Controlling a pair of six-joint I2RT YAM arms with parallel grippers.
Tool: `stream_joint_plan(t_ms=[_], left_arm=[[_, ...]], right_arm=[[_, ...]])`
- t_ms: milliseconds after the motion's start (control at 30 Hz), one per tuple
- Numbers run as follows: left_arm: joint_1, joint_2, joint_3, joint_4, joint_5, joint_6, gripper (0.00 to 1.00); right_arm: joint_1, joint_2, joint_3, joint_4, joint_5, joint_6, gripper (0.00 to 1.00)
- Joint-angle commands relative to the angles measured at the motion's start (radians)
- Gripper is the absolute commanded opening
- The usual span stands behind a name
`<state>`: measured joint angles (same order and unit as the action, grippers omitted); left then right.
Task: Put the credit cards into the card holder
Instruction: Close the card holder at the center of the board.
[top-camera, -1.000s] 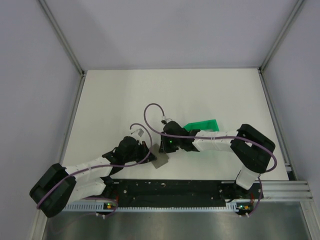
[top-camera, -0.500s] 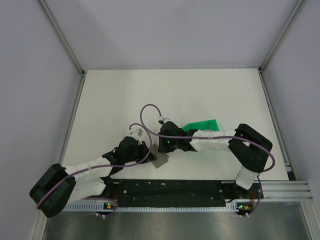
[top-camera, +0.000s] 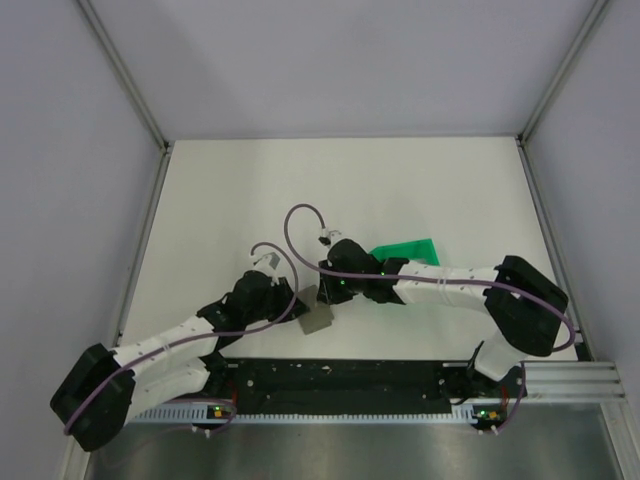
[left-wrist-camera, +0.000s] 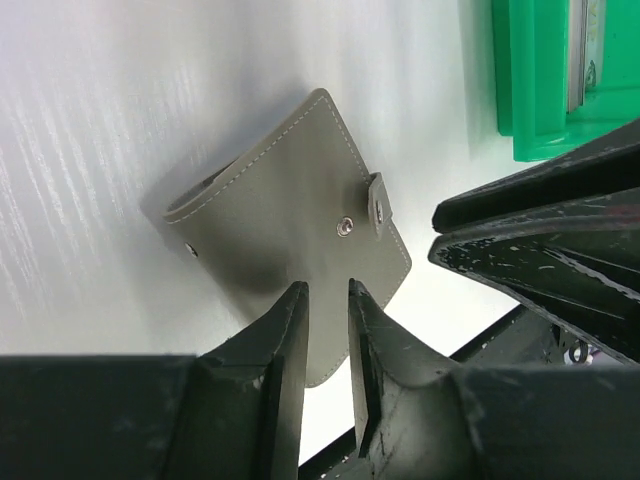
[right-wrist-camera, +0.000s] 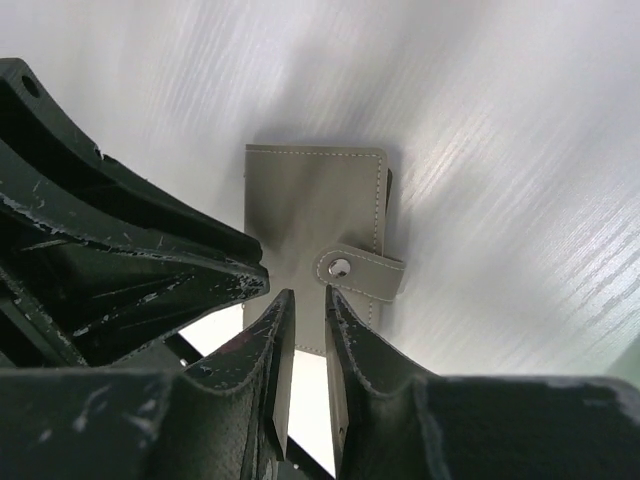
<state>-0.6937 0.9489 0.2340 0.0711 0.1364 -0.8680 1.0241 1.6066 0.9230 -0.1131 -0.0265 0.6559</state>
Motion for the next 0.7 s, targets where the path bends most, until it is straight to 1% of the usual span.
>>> stream_joint_plan(t_ms=[0,67,167,200,233,333,667], left_arm=[[0.003,-0.013,0.037,-0.037,-0.035,0.030,0.31],[0.002,-0.019,0.039,-0.045,-0.037,0.034,0.36],[0.003,-0.039,0.041,-0.066,-0.053,0.026,0.46],[0.003,-0.047,0.042,-0.067,-0.060,0.021,0.47],[0.003,-0.053,0.039,-0.100,-0.067,0.020,0.47],[0.003,-0.058,0.031,-0.102,-0.083,0.003,0.52],[0.003,0.010,0.039,-0.128,-0.120,0.001,0.52]], right_arm=[[0.002,-0.047,-0.004,0.006,0.019,-0.029,0.19],[-0.004,-0.045,-0.009,0.006,0.014,-0.029,0.19],[-0.015,-0.040,-0.010,0.010,0.002,-0.030,0.20],[-0.016,-0.042,-0.012,0.010,-0.003,-0.032,0.20],[-0.019,-0.043,-0.012,0.012,-0.006,-0.033,0.20],[-0.021,-0.056,-0.018,0.013,-0.006,-0.039,0.20],[-0.056,-0.091,-0.053,0.036,-0.042,-0.038,0.20]])
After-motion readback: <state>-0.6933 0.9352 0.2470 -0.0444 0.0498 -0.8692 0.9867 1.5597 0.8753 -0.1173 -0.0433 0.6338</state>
